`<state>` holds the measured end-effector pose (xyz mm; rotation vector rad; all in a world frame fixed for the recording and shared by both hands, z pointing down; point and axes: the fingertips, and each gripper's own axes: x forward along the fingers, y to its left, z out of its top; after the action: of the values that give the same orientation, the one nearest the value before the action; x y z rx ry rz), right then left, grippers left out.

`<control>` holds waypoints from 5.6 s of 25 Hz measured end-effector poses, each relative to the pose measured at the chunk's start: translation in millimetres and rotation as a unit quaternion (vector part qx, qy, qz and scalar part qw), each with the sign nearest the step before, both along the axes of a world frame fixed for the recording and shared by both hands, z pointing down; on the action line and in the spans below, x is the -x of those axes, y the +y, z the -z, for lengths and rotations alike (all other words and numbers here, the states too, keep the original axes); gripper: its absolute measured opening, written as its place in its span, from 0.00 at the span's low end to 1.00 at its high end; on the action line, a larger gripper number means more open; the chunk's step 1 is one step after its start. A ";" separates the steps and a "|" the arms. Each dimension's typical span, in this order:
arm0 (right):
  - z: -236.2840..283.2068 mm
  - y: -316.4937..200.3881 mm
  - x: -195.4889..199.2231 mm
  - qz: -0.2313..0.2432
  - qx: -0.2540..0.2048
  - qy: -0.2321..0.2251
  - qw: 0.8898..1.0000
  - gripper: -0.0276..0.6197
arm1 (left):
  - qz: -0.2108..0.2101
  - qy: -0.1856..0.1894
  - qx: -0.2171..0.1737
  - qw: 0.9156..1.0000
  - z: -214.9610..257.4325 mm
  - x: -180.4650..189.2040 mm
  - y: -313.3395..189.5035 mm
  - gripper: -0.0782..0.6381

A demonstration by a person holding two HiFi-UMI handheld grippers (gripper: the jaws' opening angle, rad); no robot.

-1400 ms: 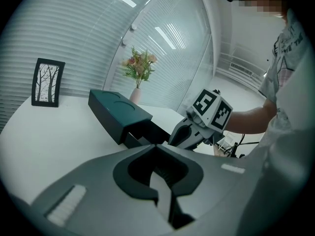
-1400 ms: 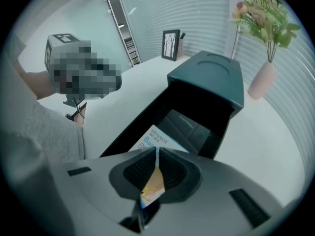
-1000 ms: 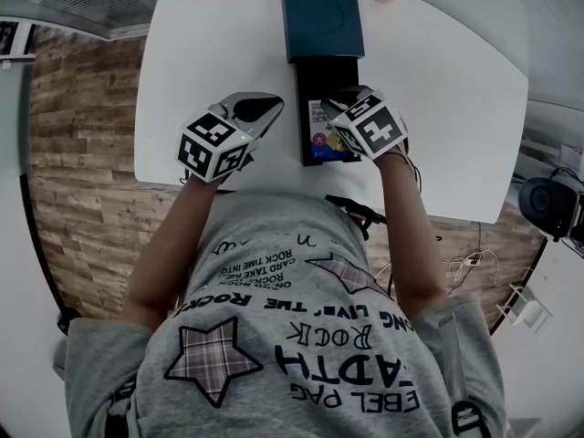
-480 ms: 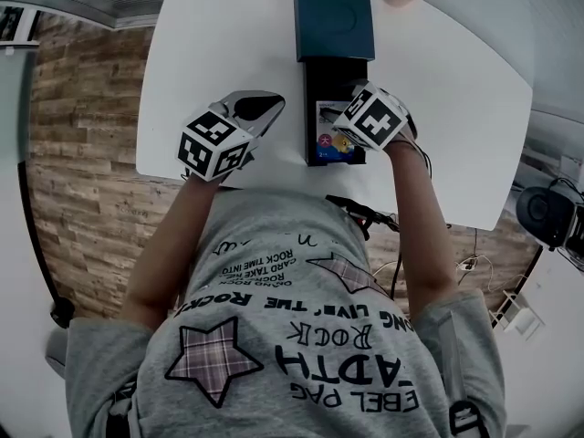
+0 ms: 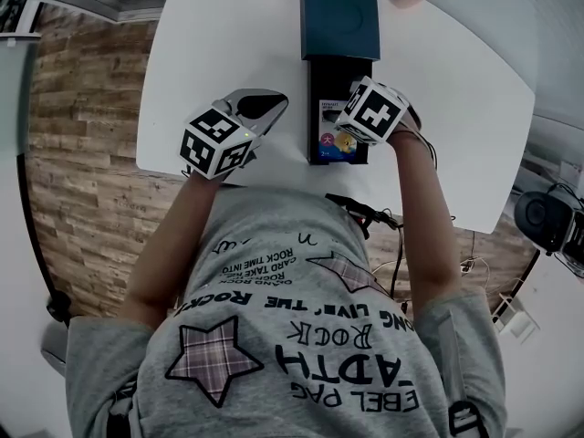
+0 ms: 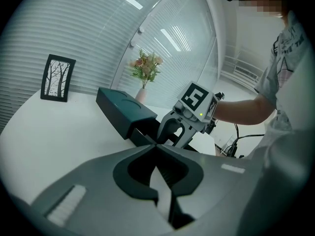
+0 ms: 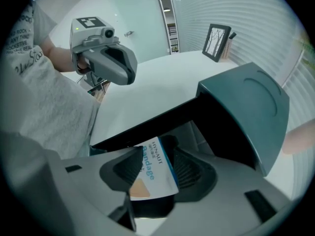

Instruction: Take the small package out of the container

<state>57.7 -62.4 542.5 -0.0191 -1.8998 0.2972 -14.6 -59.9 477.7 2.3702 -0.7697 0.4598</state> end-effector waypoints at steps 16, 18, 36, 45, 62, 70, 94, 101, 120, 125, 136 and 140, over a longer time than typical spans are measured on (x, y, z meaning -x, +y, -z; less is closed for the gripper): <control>0.6 9.5 -2.1 0.050 0.036 0.008 0.998 0.31 | -0.017 0.005 0.011 1.000 -1.4 -4.1 5.3 0.12; 3.6 7.9 -2.4 0.049 0.035 0.005 0.998 0.31 | -0.026 0.016 0.013 0.999 1.0 -7.5 6.6 0.12; 37.7 6.8 -1.2 0.025 0.017 -0.032 0.999 0.31 | -0.054 0.015 0.012 0.998 3.0 -22.1 10.5 0.12; 49.9 8.8 -4.3 0.010 0.001 -0.049 0.999 0.30 | -0.077 0.017 0.013 0.997 3.3 -32.7 16.3 0.12; 76.5 24.0 -8.2 -0.007 -0.032 -0.076 0.997 0.29 | -0.114 0.017 0.017 0.993 3.2 -49.4 22.7 0.15; 87.4 35.7 -6.6 -0.035 -0.045 -0.090 0.994 0.29 | -0.164 0.021 0.020 0.986 3.8 -72.4 35.5 0.26; 109.1 56.3 -20.2 -0.094 -0.065 -0.137 0.984 0.25 | -0.251 0.009 0.000 0.968 2.7 -126.8 51.1 0.35; 110.7 59.2 -20.7 -0.101 -0.064 -0.141 0.983 0.25 | -0.267 0.003 -0.008 0.964 0.1 -134.2 53.0 0.35; 129.7 64.1 -14.0 -0.099 -0.082 -0.163 0.978 0.24 | -0.283 -0.005 -0.058 0.957 19.6 -131.8 63.6 0.23; 141.0 63.3 -11.2 -0.100 -0.095 -0.174 0.975 0.24 | -0.276 -0.003 -0.066 0.959 29.8 -126.9 64.4 0.23; 186.8 49.9 -10.2 -0.147 -0.137 -0.241 0.949 0.19 | -0.230 0.015 -0.086 0.969 61.6 -105.5 52.5 0.23; 199.3 44.9 -14.4 -0.161 -0.156 -0.252 0.942 0.16 | -0.211 0.019 -0.095 0.973 73.3 -95.3 46.6 0.23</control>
<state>72.1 -17.5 343.2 0.4738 -2.4442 0.2192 80.7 -13.3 404.4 2.7222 -0.2962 0.5312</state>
